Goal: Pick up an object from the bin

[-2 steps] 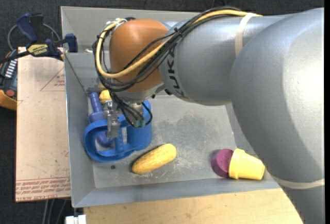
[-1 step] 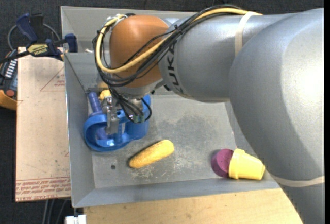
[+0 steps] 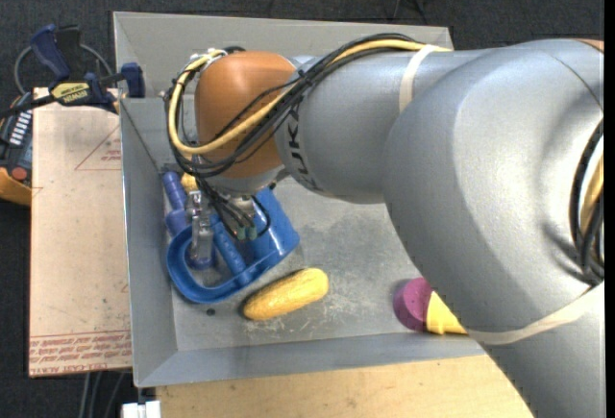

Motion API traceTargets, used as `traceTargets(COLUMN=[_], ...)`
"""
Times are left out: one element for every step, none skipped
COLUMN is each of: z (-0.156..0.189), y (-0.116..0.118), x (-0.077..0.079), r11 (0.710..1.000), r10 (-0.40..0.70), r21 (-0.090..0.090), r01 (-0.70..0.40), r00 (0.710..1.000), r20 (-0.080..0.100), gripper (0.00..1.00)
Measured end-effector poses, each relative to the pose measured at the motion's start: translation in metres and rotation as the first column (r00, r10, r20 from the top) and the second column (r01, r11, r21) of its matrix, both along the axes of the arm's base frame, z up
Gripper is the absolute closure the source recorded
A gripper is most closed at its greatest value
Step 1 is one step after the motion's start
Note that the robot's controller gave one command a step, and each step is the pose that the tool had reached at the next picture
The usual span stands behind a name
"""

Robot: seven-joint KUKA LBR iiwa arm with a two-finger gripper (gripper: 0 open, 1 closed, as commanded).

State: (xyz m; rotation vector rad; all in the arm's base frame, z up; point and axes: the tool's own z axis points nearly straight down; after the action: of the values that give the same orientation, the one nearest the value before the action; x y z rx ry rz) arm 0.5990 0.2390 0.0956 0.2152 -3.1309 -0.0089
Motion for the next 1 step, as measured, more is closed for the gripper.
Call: traceTargets(z=[0.0], y=[-0.0001], x=[0.0], r11=[1.0], r10=[0.0], r21=[0.0], r01=[0.0], r00=[1.0], r20=[0.0], gripper=[1.0])
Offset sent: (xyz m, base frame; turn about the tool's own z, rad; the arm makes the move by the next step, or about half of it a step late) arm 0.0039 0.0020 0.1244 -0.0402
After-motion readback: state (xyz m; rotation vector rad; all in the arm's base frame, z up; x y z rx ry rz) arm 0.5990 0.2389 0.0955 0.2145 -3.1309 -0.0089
